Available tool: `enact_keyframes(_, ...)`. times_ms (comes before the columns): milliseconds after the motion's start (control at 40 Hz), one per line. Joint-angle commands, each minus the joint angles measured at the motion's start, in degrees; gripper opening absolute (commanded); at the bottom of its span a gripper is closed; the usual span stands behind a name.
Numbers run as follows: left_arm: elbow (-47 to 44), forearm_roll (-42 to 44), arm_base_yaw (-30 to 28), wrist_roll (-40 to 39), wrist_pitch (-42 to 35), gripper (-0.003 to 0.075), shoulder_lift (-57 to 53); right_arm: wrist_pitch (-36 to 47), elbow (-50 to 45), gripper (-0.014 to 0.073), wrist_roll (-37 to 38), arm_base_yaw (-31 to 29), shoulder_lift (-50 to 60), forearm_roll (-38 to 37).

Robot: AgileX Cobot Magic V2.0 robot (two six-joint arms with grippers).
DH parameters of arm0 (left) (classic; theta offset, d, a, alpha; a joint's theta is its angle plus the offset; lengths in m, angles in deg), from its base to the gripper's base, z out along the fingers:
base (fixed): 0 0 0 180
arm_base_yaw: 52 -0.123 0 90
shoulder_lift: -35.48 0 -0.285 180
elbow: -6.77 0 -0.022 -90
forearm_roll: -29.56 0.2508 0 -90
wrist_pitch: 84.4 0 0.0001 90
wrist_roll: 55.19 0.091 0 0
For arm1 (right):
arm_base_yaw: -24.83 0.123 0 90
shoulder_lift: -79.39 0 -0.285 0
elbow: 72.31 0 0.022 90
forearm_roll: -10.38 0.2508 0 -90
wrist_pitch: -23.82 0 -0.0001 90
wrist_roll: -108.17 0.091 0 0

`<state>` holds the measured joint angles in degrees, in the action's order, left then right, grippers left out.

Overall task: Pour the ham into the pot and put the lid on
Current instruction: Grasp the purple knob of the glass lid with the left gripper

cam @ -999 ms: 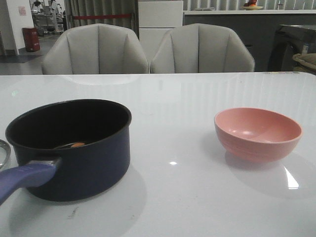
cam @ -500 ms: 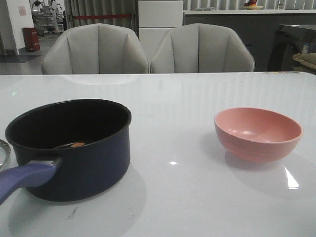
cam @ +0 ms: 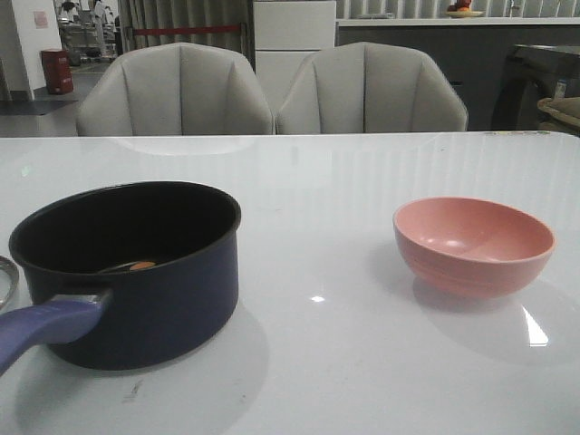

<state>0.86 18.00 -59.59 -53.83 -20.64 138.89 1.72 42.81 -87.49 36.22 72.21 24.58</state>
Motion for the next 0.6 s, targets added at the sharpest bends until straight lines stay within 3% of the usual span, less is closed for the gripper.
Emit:
enact_keyframes(0, 1.98, 2.05, -0.06, -2.26, 0.08, 0.0617, -0.38, 4.8, 1.47, 0.0161, -0.43, 0.03, 0.64, 0.58)
enact_keyframes(575, 1.98, 2.86, -0.06, -2.41, -2.74, 0.0617, 6.95, 4.8, 1.47, 0.0161, -0.43, 0.03, 0.64, 0.58)
